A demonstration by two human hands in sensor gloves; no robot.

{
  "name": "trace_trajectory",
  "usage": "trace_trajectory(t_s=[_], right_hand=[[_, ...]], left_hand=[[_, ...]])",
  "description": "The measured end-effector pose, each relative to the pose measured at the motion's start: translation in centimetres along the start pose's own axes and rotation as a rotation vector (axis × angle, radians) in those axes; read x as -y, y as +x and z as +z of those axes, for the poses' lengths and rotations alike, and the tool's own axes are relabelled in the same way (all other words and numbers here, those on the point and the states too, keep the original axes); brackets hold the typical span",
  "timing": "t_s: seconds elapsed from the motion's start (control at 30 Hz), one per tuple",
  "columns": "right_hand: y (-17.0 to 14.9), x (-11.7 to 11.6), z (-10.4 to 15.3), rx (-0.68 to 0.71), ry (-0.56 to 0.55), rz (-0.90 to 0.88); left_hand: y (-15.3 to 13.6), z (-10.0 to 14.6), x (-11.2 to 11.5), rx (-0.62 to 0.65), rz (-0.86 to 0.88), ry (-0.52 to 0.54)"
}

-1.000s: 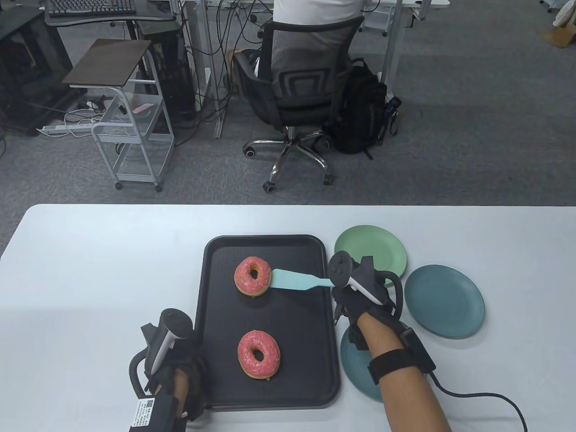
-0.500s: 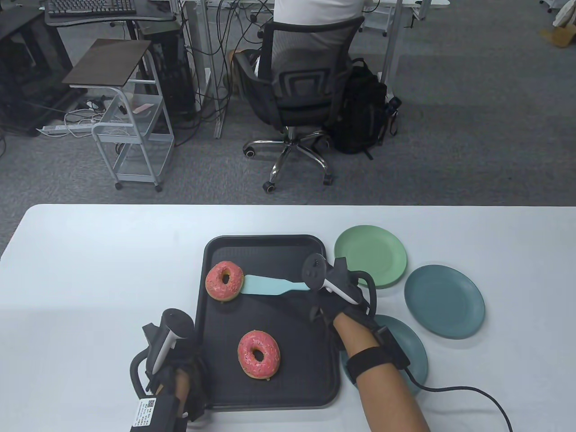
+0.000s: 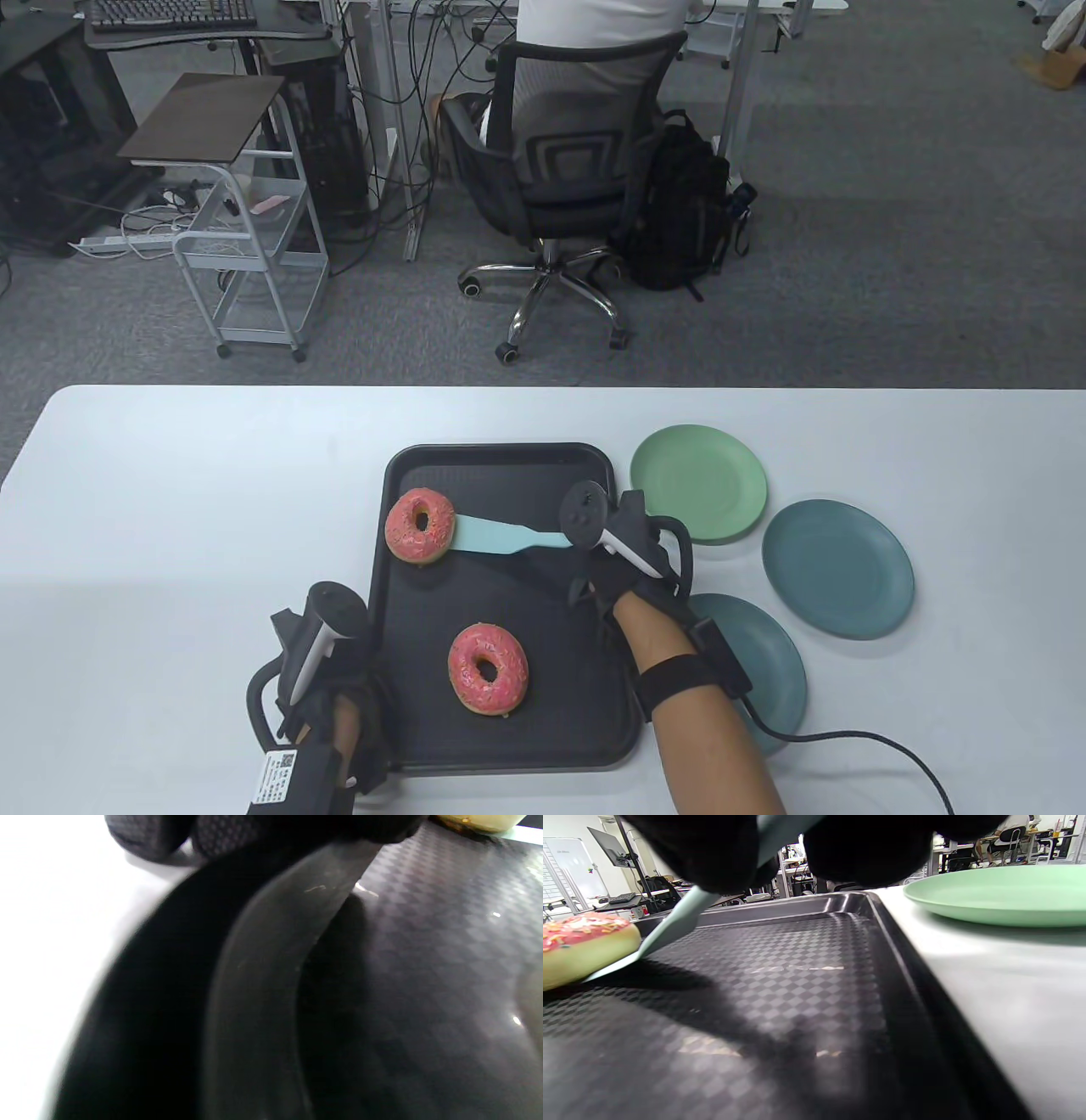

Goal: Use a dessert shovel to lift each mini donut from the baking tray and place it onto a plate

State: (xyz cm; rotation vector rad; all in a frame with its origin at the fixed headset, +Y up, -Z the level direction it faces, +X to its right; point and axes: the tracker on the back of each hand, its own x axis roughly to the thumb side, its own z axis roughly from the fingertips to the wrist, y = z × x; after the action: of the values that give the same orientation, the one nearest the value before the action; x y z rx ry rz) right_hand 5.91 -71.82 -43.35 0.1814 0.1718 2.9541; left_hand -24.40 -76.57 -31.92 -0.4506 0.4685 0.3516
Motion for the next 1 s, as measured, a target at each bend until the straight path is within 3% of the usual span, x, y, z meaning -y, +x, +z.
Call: trace_trajectory(t_s=[0.5,1.0], right_hand=[[3.5,-2.0,0.2,0.025,-0.007,0.012],[1.9,-1.8,1.2,-0.023,-0.046,-0.115]], left_hand=[[0.2,0.1,0.1,-0.004,-0.011,0.006],[0.1,-0.1,0.1,0.016,0.001,-0.012]])
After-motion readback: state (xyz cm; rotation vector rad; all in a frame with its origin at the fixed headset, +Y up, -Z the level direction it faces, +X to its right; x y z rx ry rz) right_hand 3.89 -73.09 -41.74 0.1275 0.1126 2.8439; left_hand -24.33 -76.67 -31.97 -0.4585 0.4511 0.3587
